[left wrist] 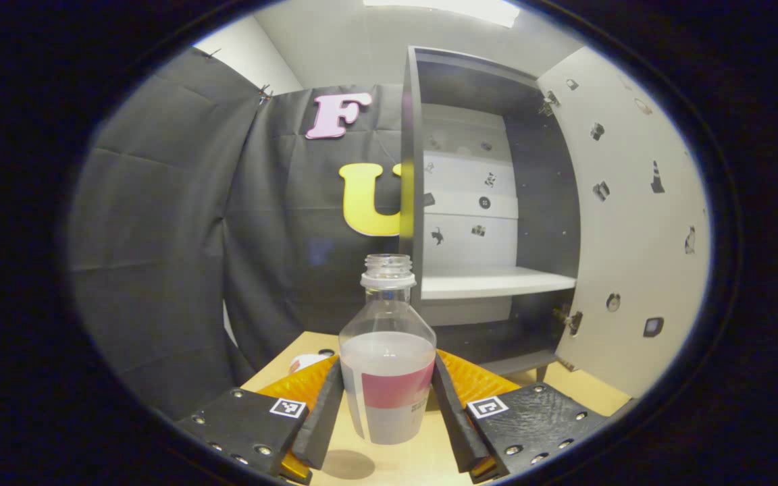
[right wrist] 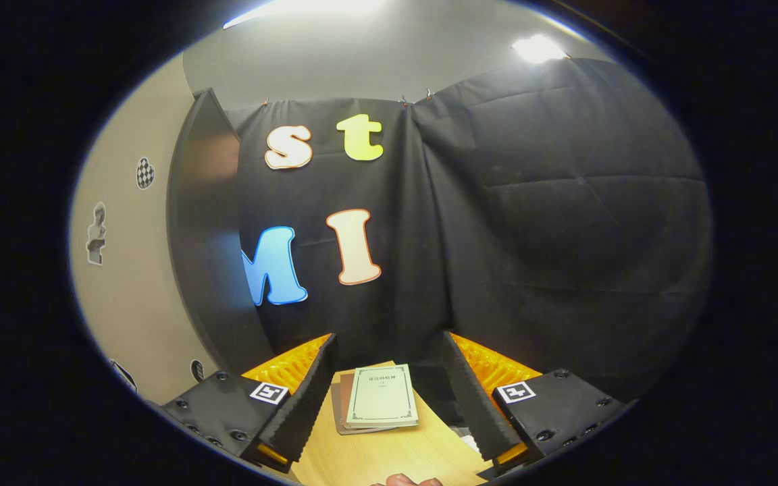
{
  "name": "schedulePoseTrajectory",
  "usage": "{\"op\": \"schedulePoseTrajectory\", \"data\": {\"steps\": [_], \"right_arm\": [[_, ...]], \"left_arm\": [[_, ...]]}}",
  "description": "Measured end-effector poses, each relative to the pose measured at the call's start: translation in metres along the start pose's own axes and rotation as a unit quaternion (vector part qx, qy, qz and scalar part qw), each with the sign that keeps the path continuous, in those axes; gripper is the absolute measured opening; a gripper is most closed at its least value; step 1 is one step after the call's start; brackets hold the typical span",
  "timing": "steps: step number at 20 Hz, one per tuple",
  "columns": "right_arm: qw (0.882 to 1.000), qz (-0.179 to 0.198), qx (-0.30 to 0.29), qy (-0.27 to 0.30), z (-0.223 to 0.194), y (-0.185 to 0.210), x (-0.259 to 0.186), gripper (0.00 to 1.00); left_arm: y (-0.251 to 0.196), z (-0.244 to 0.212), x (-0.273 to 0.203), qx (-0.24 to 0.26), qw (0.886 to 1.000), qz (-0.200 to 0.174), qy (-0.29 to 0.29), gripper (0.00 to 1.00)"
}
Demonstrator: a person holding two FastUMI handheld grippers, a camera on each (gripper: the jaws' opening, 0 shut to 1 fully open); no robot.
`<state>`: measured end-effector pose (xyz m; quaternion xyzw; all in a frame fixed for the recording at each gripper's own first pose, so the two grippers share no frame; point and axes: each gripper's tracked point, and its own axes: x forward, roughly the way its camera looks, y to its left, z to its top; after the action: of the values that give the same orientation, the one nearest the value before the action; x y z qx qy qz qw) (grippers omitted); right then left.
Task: Open the cabinet door with the right hand, grasp the bottle in the cabinet with the left hand and place it on the coaster, then close the cabinet door with the right hand.
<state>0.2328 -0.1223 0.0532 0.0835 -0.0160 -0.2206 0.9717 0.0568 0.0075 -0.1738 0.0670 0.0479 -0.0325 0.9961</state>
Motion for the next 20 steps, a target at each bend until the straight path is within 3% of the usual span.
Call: {"op": "schedulePoseTrajectory", "data": {"steps": [6,7,8,10,11,13,20], "right_arm": [[0.999,-0.027,0.017,-0.025,-0.007,-0.01,-0.004,0.96],[0.999,-0.033,0.02,-0.023,-0.011,-0.012,-0.006,0.92],[0.999,-0.041,0.021,-0.028,-0.011,-0.015,-0.007,0.96],[0.998,-0.049,0.005,-0.035,-0.012,-0.018,-0.011,0.92],[0.998,-0.048,-0.015,-0.04,-0.012,-0.018,-0.014,0.98],[0.996,-0.061,-0.053,-0.045,-0.011,-0.024,-0.016,0.98],[0.994,-0.088,-0.047,-0.036,-0.011,-0.04,-0.038,0.98]], "left_arm": [[0.036,-0.066,-0.008,0.025,0.997,0.068,-0.011,0.7],[0.036,-0.08,-0.007,0.021,0.997,0.072,-0.01,0.7],[0.035,-0.087,-0.004,0.016,0.997,0.074,-0.01,0.7],[0.034,-0.108,0.003,0.014,0.997,0.081,-0.007,0.7],[0.034,-0.118,0.004,0.017,0.996,0.084,-0.006,0.72],[0.038,-0.135,0.0,0.02,0.996,0.091,-0.007,0.72],[0.042,-0.165,0.026,0.014,0.996,0.087,-0.006,0.7]]}}
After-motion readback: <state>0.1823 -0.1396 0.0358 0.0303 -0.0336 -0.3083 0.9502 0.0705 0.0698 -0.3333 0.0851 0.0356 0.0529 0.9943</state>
